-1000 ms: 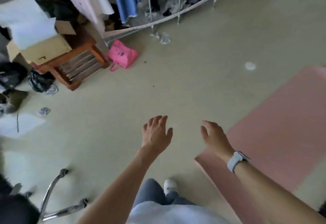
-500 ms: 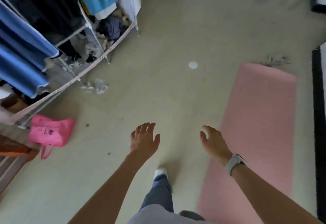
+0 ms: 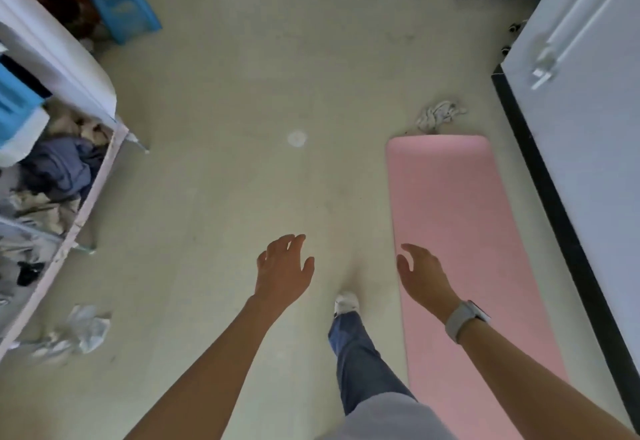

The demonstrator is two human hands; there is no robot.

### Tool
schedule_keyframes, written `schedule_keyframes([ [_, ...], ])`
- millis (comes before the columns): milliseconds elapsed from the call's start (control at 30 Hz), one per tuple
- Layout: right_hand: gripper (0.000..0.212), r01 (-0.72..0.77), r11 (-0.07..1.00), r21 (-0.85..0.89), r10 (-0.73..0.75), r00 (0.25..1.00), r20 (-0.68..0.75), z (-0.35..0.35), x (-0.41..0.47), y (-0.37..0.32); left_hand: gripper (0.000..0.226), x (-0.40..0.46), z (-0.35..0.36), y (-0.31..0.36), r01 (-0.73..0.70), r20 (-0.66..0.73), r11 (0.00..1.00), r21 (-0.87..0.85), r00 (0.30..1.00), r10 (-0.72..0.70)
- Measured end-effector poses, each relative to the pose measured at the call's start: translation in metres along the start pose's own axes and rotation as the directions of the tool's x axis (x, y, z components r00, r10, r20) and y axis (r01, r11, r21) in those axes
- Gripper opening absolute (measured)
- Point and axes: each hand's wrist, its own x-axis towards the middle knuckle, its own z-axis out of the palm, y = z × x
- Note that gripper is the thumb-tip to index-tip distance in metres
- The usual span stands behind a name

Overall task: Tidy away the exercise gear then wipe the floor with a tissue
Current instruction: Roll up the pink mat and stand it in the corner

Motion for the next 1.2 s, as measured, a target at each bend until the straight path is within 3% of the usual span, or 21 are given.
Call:
schedule_keyframes([
  [500,0.041,-0.041,0.999,0.012,0.041,0.999,-0.018,-0.131,0.378,-0.127,0.049,0.4,-0.145,0.076,-0.082,-0.01,0.997,0.015,0.997,0.082],
  [667,0.041,-0.166,0.984,0.059,0.167,0.986,-0.021,-0.163,0.518,-0.162,0.049,0.558,-0.189,0.09,-0.149,0.043,0.989,-0.005,0.988,0.149],
  [800,0.04,-0.232,0.968,0.096,0.239,0.968,-0.074,-0.208,0.608,-0.194,0.048,0.682,-0.237,0.124,-0.262,0.065,0.962,0.074,0.964,0.257],
  [967,0.04,-0.355,0.912,0.206,0.386,0.912,-0.139,-0.261,0.68,-0.195,0.048,0.802,-0.272,0.208,-0.472,0.175,0.871,0.137,0.877,0.447],
  [1200,0.04,-0.559,0.697,0.448,0.662,0.742,-0.105,-0.313,0.783,-0.132,0.046,0.944,-0.265,0.349,-0.688,0.348,0.717,0.113,0.703,0.62],
])
